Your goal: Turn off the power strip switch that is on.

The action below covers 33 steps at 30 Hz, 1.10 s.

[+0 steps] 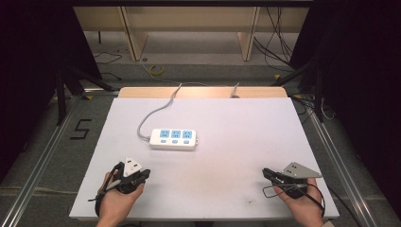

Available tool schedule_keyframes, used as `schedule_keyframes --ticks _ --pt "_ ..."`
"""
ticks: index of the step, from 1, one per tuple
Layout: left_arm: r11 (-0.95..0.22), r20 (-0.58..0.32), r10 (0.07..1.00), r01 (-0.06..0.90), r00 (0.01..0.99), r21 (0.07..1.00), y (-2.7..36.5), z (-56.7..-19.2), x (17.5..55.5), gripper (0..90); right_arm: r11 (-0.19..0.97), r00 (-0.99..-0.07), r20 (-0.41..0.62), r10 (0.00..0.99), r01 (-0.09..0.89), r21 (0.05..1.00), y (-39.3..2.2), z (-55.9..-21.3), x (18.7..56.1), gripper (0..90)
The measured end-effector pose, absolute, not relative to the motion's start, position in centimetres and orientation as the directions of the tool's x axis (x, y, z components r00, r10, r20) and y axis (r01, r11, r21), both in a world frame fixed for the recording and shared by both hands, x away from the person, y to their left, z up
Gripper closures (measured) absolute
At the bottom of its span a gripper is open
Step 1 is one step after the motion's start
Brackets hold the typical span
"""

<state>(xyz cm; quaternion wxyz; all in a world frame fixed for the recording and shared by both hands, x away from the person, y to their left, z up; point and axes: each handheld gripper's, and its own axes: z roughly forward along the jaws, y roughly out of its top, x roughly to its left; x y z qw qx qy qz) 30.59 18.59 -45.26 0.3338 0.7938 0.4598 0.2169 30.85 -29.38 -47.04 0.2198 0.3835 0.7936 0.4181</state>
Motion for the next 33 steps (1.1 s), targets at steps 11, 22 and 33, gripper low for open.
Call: schedule_keyframes --ticks 11,22,33 --pt "-0.360 0.049 0.879 0.593 0.474 0.720 18.2 -45.0 31.5 89.5 0.368 -0.611 -0.031 0.791 0.435 0.822 -29.1 -47.1 30.8 90.0" --pt "-0.364 0.057 0.881 0.597 0.469 0.715 18.1 -45.0 32.3 89.5 0.372 -0.615 -0.030 0.788 0.437 0.819 -28.9 -47.3 30.9 89.3" --pt "-0.365 0.070 0.887 0.601 0.456 0.711 18.0 -44.8 33.5 89.5 0.363 -0.610 -0.020 0.792 0.445 0.818 -28.8 -47.6 31.1 69.6"
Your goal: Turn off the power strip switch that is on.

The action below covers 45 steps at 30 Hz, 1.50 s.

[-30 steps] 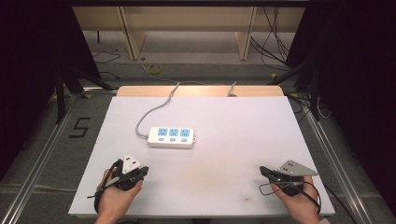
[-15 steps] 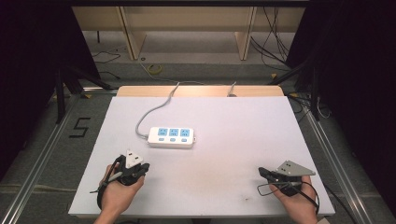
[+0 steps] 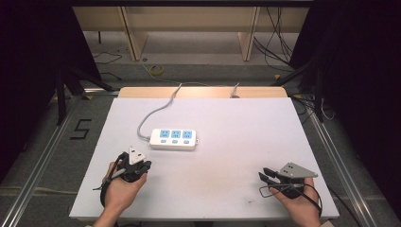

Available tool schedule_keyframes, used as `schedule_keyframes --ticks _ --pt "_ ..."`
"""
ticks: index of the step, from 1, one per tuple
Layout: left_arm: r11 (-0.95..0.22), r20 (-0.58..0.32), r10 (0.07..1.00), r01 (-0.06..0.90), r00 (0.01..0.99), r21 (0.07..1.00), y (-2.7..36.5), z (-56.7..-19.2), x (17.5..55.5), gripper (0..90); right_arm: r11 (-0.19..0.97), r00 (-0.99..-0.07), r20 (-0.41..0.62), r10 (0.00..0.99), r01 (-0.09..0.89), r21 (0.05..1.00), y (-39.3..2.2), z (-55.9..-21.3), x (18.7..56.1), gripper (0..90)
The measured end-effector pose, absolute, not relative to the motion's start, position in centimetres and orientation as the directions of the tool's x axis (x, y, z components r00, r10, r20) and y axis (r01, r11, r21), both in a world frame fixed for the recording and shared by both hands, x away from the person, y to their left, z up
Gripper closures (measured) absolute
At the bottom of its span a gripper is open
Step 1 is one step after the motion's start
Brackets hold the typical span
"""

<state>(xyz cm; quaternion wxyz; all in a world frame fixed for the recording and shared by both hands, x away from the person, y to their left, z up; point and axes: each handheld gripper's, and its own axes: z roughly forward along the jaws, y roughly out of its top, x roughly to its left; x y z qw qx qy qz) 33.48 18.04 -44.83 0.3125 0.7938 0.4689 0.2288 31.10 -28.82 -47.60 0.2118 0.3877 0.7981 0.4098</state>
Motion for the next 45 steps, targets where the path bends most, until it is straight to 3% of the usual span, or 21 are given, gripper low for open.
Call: schedule_keyframes --ticks 17,45 --pt "-0.378 0.093 0.888 0.600 0.451 0.705 17.7 -44.2 34.7 89.5 0.354 -0.605 -0.015 0.796 0.445 0.823 -28.6 -47.8 31.2 51.5" --pt "-0.394 0.112 0.886 0.605 0.450 0.692 16.8 -43.8 37.0 89.5 0.359 -0.607 -0.019 0.794 0.444 0.821 -28.4 -47.8 31.2 45.7"
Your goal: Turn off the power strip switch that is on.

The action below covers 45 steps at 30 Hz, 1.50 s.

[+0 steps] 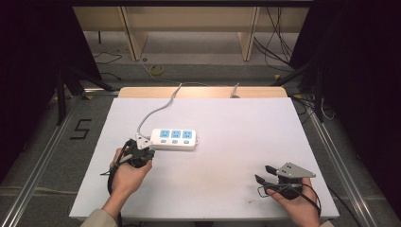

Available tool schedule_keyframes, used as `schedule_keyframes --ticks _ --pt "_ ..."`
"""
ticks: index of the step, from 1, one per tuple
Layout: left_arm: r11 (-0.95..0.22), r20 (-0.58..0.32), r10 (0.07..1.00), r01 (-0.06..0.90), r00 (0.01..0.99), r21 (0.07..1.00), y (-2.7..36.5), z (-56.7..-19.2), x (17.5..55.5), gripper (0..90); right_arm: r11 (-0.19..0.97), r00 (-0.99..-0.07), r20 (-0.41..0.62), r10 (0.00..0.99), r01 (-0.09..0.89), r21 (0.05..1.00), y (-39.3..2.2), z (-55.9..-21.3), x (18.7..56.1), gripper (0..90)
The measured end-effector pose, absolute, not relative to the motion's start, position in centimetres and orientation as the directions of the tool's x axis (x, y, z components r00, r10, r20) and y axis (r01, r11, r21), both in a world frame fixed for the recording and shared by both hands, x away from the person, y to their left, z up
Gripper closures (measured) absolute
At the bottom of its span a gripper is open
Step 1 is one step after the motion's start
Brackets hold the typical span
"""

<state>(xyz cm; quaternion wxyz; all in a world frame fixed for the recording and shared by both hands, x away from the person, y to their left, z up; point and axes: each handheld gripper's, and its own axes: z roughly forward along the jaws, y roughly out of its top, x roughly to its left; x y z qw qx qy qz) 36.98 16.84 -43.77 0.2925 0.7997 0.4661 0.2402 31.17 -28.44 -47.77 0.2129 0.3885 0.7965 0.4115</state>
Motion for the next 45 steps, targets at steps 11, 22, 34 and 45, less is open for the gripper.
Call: schedule_keyframes --ticks 11,22,34,45 --pt "-0.399 0.119 0.885 0.603 0.449 0.691 16.5 -43.6 37.6 89.5 0.360 -0.606 -0.021 0.795 0.444 0.820 -28.4 -47.8 31.2 45.6" --pt "-0.402 0.120 0.885 0.607 0.450 0.686 16.3 -43.6 38.1 89.5 0.361 -0.607 -0.021 0.794 0.443 0.820 -28.3 -47.8 31.2 45.6" --pt "-0.407 0.126 0.883 0.607 0.452 0.682 16.0 -43.5 38.5 89.6 0.361 -0.609 -0.020 0.793 0.443 0.821 -28.3 -47.9 31.2 45.6" --pt "-0.406 0.125 0.884 0.610 0.450 0.681 15.8 -43.5 38.9 89.6 0.362 -0.609 -0.021 0.793 0.443 0.820 -28.2 -47.9 31.2 45.7"
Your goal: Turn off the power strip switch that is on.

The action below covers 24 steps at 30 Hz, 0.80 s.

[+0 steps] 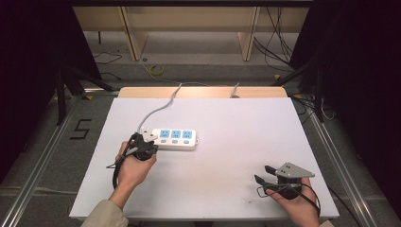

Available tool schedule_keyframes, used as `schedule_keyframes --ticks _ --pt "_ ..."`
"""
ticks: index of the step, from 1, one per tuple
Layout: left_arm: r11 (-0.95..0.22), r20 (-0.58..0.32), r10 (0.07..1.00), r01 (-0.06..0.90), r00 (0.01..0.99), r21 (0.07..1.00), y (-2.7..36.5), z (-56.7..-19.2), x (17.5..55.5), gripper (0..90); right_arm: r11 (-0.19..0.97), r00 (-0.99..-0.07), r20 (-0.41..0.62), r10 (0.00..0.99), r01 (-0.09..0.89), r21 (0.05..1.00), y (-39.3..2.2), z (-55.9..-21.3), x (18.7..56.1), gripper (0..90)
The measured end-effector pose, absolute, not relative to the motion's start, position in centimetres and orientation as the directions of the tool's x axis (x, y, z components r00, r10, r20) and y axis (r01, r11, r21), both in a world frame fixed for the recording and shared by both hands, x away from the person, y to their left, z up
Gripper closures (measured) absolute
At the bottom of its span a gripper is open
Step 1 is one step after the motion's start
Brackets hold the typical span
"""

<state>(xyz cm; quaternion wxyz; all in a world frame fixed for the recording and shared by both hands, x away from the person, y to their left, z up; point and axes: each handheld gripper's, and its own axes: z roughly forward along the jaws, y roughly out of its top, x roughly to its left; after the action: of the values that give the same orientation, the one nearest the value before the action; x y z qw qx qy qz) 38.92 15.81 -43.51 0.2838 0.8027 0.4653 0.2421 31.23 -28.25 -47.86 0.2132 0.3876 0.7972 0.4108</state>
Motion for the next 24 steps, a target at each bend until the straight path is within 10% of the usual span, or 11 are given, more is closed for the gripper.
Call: schedule_keyframes --ticks 24 --pt "-0.423 0.141 0.881 0.615 0.452 0.666 15.4 -43.4 40.1 89.6 0.363 -0.610 -0.021 0.792 0.444 0.819 -28.2 -47.9 31.3 45.7"
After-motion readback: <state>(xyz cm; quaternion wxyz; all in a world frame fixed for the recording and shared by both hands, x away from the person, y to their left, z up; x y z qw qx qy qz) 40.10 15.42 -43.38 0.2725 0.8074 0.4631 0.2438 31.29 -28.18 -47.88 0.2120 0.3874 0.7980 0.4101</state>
